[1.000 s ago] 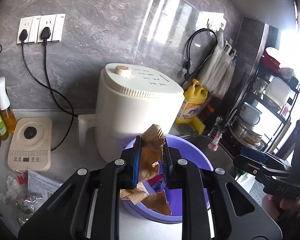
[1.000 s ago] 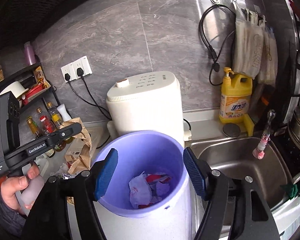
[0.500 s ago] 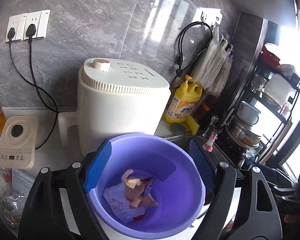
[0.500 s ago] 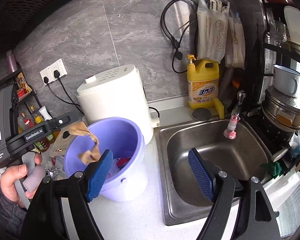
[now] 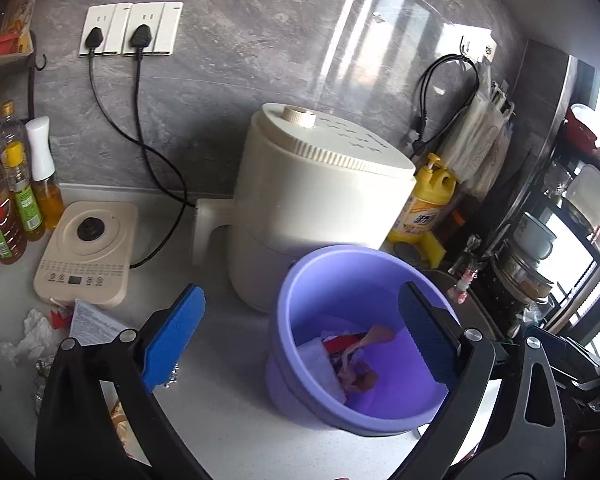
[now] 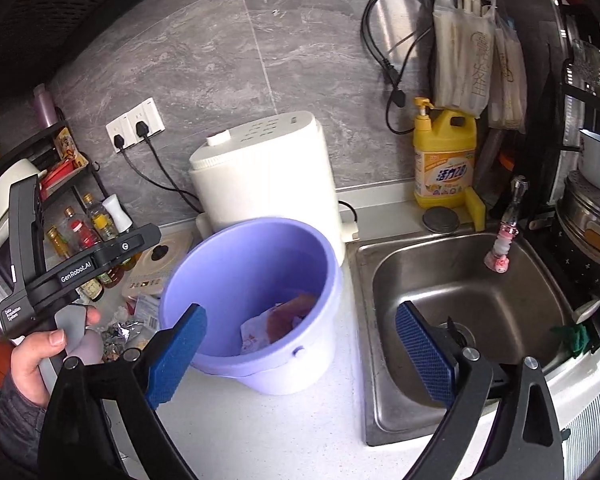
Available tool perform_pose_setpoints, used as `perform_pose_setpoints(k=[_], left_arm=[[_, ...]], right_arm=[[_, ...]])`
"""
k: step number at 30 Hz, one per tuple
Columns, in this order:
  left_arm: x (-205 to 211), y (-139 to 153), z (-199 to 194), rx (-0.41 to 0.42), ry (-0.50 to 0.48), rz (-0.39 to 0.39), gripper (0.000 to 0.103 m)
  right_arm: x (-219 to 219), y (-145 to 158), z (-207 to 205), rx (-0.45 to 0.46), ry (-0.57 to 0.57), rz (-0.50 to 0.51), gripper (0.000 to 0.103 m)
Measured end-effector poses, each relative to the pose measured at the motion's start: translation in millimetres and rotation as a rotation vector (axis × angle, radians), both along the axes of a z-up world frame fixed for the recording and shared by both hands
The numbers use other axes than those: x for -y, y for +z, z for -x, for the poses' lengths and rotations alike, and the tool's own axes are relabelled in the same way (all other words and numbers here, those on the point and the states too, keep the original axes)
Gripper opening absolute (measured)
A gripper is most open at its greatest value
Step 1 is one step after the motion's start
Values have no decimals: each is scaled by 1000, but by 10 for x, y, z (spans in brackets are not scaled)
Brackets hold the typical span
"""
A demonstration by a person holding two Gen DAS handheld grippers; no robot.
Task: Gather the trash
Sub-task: 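Return to the pile and grasp the silver snack wrapper with the left tool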
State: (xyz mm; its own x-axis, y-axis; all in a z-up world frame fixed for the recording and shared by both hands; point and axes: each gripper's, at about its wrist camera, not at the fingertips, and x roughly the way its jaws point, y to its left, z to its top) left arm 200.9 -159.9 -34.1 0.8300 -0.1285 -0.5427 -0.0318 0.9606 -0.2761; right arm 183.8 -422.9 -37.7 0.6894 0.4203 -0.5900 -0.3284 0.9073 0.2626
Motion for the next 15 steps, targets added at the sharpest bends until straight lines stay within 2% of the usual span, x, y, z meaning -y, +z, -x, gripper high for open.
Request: perform_pose_setpoints(k=[15], left_arm=[[-1039,-197,590,-60,220,0,97]], right_arm=[[-1120,-40,17,-22,235,3,95]])
